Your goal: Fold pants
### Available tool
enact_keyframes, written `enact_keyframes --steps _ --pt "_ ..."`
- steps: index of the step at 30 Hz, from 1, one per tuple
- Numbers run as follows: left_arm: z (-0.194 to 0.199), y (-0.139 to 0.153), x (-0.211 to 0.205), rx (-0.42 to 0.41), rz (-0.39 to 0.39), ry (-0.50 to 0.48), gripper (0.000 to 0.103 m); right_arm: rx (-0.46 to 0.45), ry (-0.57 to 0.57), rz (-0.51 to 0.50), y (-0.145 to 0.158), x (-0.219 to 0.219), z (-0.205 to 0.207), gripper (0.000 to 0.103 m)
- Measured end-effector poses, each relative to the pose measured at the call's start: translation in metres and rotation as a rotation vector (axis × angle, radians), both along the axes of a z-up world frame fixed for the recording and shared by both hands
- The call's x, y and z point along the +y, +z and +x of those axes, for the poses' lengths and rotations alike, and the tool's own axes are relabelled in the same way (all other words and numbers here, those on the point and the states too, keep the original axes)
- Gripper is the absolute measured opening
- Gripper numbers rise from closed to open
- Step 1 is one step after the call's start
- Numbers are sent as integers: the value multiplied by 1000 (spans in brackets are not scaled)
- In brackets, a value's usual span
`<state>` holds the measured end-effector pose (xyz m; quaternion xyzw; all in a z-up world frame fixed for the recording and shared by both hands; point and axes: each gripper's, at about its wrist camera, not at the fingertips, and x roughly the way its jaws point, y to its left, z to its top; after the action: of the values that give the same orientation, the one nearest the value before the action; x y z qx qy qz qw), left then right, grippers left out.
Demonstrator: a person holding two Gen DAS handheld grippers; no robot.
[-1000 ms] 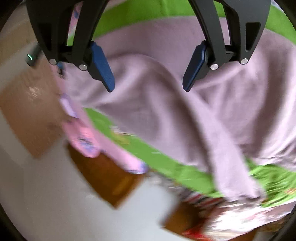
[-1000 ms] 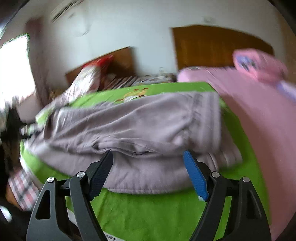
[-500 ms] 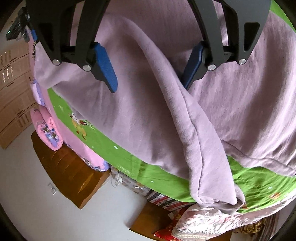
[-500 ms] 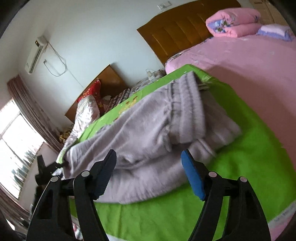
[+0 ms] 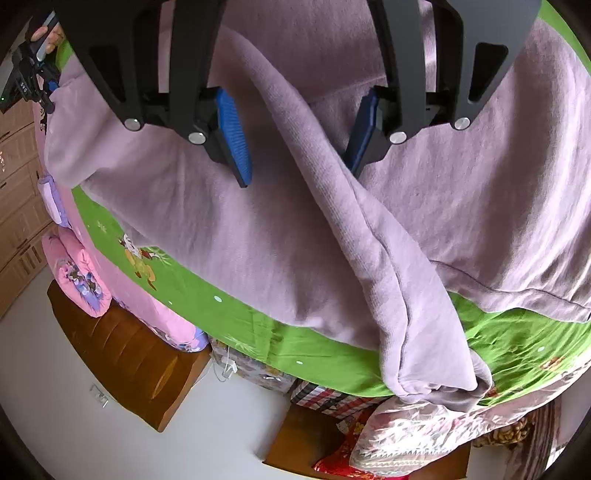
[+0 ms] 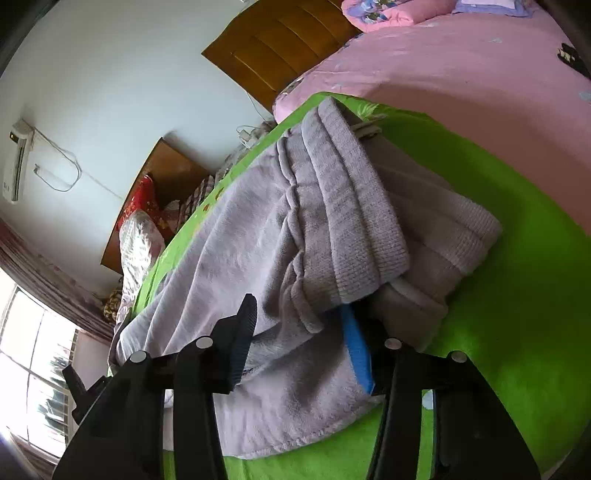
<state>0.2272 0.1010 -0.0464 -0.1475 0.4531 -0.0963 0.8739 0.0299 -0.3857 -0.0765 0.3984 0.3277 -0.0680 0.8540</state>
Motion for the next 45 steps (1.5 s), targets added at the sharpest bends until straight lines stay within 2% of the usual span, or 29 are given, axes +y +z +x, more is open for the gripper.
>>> enact_keyframes --steps 2,3,4,5,6,9,11,13,16,17,18,19,21,24,25,26,27,30,33,34,36,37,38,39,42,44,45 --pt "1 0 -1 4 19 -3 50 0 -8 -5 -1 -1 0 43" --pt "3 1 -2 5 39 0 46 -1 -11 -8 0 1 1 38" --pt "3 1 -2 4 54 7 26 -6 -11 -8 1 2 3 31" --pt "4 1 -1 3 52 4 14 -12 -6 -11 1 2 3 26" --pt "5 2 2 -5 27 -1 10 -15 1 -30 3 3 4 21" --pt "11 23 10 -78 -30 -36 8 -26 45 -106 24 1 14 19" --pt "18 47 17 -117 -97 -55 8 -69 107 -151 59 -5 37 19" --pt "19 76 25 -195 -165 -65 8 -112 152 -183 91 -11 58 19" --pt "-13 118 35 -385 -205 -54 8 -210 186 -260 135 -16 58 19" --pt "-34 126 37 -445 -184 -61 8 -241 200 -289 141 -16 49 19" --pt "-51 124 38 -467 -160 -56 8 -264 211 -296 138 -18 38 19" --pt "-67 116 39 -469 -146 -50 8 -261 201 -285 128 -21 26 19" --pt "-92 73 39 -375 -147 -64 8 -194 170 -252 88 -28 2 19" --pt "-99 5 27 -198 -55 -91 8 -30 119 -94 3 -44 -18 16" --pt "-98 -9 27 -165 -56 -85 8 -60 102 -40 -13 -47 -26 16" --pt "-97 -12 30 -163 -74 -80 8 -104 90 -6 -16 -49 -33 16" --pt "-96 -9 32 -170 -86 -78 8 -100 83 9 -15 -51 -35 15" --pt "-100 13 34 -225 -79 -87 8 -78 92 -46 -5 -45 -29 16" --pt "-109 34 36 -281 -90 -70 8 -147 112 -2 6 -43 -34 16" --pt "-109 35 38 -277 -88 -62 8 -150 115 -3 5 -43 -35 16" --pt "-101 19 38 -217 -66 -58 8 -91 109 -9 -9 -42 -32 16" --pt "-94 8 37 -178 -62 -55 8 -71 101 12 -18 -45 -29 11" --pt "-88 -6 36 -133 -66 -60 8 -103 93 37 -19 -47 -32 11" --pt "-88 -10 38 -142 -80 -62 8 -105 90 57 -20 -49 -33 11" --pt "-91 -5 39 -158 -68 -74 11 -90 80 54 -16 -48 -30 17" --pt "-94 -8 42 -147 -75 -75 14 -84 81 40 -12 -43 -30 29" --pt "-94 -8 43 -145 -86 -74 15 -89 85 46 -8 -39 -32 43"
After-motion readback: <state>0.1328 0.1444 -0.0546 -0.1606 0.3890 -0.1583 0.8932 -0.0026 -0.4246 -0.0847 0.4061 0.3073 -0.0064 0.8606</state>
